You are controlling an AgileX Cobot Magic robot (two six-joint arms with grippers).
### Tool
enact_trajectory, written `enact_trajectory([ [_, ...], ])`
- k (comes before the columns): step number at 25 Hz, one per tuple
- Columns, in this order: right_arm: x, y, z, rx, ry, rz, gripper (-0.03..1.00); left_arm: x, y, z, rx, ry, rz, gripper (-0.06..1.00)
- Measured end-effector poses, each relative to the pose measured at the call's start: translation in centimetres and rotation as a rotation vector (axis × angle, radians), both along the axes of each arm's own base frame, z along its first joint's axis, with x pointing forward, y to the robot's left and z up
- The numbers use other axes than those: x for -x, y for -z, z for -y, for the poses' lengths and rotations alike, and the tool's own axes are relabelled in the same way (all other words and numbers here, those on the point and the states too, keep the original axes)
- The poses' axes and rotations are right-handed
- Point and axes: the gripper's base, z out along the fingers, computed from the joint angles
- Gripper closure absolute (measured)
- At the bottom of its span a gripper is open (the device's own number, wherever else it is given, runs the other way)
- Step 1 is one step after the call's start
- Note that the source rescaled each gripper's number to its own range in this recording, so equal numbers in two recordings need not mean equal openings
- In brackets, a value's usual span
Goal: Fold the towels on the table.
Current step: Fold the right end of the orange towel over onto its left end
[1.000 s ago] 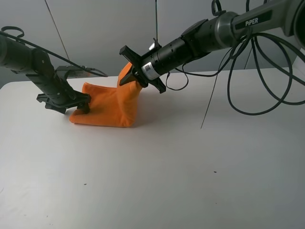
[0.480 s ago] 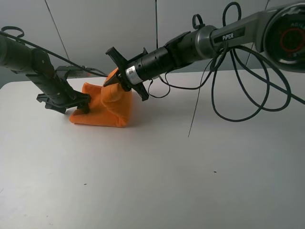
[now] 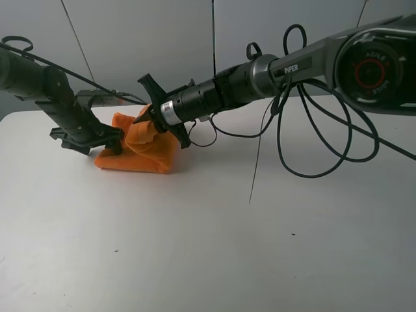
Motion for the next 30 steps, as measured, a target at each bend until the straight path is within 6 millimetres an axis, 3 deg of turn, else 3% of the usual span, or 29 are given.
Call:
enact_trajectory([
  [17, -0.4, 0.1, -0.4, -0.010, 0.090, 0.013, 0.94, 0.0, 0.0, 0.0, -0.002, 0.003, 0.002, -0.06],
  [30, -0.2, 1.9, -0.6, 0.027, 0.098, 0.004, 0.94, -0.1, 0.0, 0.0, -0.004, 0.012, 0.009, -0.06],
])
